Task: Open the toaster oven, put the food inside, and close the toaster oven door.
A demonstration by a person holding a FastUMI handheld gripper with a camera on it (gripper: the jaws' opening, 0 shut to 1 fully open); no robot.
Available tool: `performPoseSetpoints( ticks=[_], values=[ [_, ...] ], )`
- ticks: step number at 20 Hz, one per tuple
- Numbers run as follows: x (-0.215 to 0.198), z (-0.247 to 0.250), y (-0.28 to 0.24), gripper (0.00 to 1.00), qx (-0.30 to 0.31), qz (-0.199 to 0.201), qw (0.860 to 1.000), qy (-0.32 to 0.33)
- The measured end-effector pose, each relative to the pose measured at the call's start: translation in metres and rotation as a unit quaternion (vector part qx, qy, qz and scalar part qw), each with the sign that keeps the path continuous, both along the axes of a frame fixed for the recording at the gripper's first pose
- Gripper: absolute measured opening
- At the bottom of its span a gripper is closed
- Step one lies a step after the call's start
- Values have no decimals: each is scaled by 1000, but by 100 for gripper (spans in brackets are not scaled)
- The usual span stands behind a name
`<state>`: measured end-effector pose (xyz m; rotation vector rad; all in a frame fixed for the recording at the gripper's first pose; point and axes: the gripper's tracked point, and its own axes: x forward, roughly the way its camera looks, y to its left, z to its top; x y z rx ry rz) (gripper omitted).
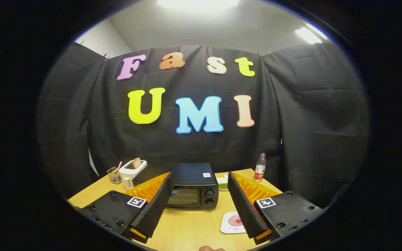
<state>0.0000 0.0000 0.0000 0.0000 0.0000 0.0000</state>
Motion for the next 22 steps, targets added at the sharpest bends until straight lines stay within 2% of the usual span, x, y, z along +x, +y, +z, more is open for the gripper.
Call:
performPoseSetpoints(
  ticks=[10, 22],
  values=[
    [-4, -1, 14, 98, 0, 9, 1000, -1],
    [20, 2, 52, 98, -27, 27, 999, 18]
  ],
)
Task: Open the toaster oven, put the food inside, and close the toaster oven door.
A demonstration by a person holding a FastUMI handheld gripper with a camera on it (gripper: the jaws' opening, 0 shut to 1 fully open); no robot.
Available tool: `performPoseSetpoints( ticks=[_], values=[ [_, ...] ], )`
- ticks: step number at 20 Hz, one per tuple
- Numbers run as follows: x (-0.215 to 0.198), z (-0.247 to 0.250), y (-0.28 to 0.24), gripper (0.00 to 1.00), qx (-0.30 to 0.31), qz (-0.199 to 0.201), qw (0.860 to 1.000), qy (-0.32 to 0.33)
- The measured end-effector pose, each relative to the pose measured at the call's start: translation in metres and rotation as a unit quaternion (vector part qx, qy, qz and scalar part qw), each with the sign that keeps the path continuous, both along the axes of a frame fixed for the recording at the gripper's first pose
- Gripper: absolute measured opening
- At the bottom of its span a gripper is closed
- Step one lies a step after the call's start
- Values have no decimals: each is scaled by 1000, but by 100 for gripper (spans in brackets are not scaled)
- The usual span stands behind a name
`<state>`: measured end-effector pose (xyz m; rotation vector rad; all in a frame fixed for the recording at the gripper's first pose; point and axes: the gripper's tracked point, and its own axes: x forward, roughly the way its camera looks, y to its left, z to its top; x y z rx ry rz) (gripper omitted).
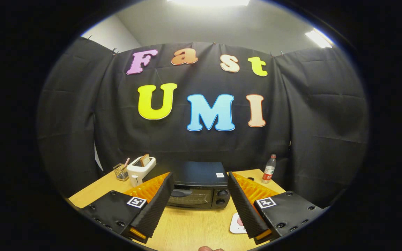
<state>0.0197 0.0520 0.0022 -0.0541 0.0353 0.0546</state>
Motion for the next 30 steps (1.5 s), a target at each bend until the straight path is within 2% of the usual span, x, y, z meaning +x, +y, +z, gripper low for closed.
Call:
performPoseSetpoints(
  ticks=[15, 30],
  values=[
    [87, -41, 46, 98, -17, 25, 997, 75],
    [167, -117, 68, 99, -16, 34, 986, 163]
  ],
)
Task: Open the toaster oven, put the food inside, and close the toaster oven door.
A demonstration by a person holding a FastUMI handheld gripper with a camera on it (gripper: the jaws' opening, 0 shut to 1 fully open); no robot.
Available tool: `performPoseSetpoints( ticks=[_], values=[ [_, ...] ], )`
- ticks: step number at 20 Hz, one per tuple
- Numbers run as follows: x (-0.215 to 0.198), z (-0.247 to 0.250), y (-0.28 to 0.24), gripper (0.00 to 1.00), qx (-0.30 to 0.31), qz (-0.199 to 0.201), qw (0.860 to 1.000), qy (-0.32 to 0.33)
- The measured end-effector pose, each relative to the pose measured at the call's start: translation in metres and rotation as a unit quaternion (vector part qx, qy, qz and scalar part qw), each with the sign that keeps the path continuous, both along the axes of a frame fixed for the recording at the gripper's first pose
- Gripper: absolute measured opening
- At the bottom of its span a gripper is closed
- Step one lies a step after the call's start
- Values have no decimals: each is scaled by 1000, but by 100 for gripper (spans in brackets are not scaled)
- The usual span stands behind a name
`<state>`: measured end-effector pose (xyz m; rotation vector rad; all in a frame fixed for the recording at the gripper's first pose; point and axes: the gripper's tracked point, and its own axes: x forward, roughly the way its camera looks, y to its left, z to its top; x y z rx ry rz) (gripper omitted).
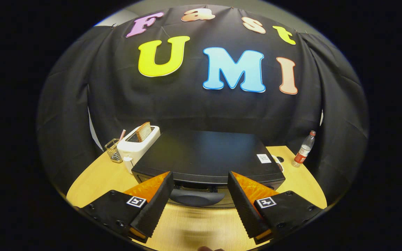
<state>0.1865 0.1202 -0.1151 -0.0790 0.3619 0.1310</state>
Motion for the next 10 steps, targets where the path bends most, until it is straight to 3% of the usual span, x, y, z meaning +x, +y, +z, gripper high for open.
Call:
performPoseSetpoints(
  ticks=[10],
  values=[
    [15, -40, 0, 99, 1, -15, 999, 50]
  ],
)
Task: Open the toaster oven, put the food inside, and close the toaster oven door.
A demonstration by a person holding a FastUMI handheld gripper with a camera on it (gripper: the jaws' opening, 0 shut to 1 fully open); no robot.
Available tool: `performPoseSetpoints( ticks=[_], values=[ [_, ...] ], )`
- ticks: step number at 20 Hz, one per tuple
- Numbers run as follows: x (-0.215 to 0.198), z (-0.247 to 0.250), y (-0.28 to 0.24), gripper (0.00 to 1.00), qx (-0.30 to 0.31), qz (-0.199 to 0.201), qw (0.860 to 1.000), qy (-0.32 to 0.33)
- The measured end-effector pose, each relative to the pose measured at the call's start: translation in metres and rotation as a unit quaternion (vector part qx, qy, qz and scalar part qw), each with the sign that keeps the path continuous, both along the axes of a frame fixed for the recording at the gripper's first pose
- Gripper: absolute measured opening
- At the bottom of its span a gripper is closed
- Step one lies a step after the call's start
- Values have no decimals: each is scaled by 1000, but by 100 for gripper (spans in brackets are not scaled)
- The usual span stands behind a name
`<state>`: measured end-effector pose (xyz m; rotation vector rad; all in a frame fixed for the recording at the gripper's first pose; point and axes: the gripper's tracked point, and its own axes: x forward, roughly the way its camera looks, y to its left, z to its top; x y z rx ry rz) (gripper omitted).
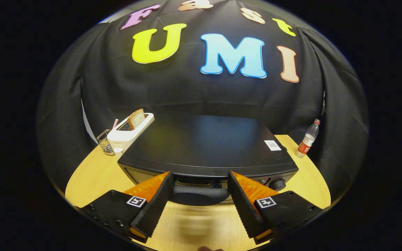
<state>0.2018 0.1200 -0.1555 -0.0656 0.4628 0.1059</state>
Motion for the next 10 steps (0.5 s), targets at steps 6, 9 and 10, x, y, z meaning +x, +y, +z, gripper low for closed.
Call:
performPoseSetpoints(
  ticks=[6, 9, 10],
  values=[
    [-1, 0, 3, 98, 3, -4, 1000, -6],
    [-5, -2, 3, 99, -2, 1, 1000, -1],
    [-8, -2, 3, 99, -1, 2, 1000, 1]
  ],
)
